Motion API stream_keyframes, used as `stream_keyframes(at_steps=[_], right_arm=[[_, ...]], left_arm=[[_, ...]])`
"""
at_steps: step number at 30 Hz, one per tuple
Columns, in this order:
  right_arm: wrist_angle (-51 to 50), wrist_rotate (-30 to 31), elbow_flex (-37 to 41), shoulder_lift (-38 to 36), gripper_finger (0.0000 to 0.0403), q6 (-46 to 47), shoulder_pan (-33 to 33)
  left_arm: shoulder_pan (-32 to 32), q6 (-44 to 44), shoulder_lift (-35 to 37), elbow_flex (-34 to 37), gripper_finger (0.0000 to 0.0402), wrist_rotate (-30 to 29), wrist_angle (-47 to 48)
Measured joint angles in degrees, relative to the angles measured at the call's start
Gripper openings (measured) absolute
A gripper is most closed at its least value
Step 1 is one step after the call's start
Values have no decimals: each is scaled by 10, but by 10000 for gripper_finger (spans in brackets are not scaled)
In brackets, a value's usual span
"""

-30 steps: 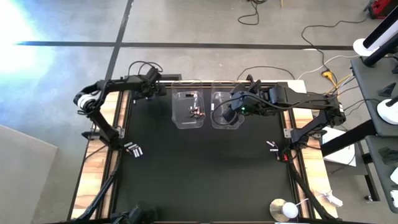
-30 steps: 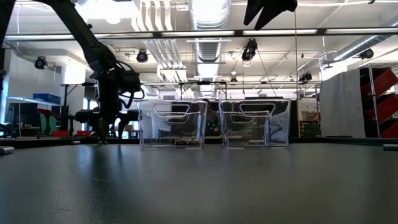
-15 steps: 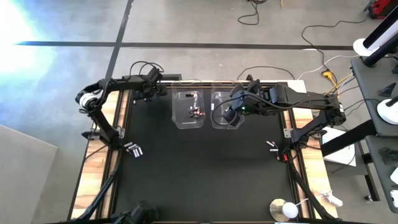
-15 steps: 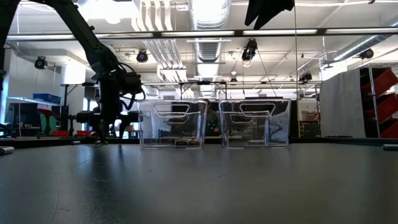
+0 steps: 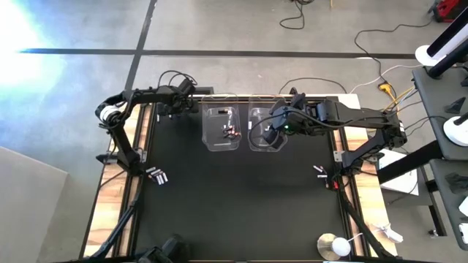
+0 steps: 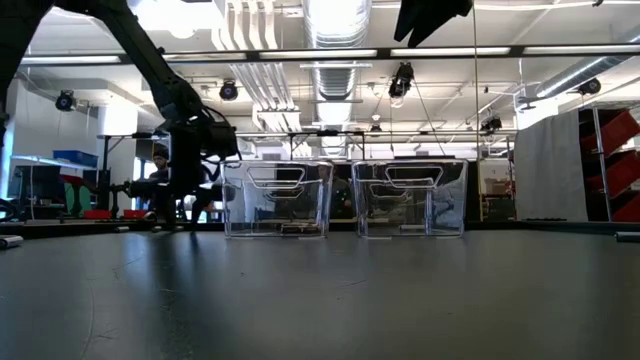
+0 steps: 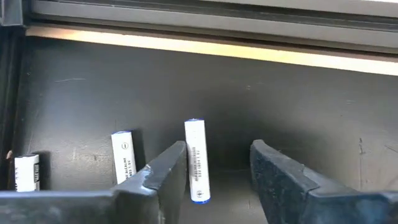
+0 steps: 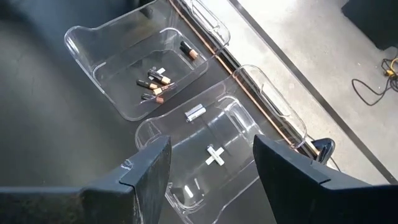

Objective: Sort batteries
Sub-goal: Put the white battery into the right transparent bin

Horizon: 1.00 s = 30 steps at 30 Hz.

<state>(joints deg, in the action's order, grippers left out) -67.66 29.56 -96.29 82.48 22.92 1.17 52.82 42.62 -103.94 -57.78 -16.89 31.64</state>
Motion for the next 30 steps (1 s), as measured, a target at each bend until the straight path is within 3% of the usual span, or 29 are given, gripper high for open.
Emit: stream_keyframes(at_steps=[24,30], right_arm=[[0,0,0,-3,219,0,0],[-23,0,-34,-9,219,0,0]], left_arm=[[0,-84,-2,2,15,54,-27],[2,-104,13,3,9,64,-22]])
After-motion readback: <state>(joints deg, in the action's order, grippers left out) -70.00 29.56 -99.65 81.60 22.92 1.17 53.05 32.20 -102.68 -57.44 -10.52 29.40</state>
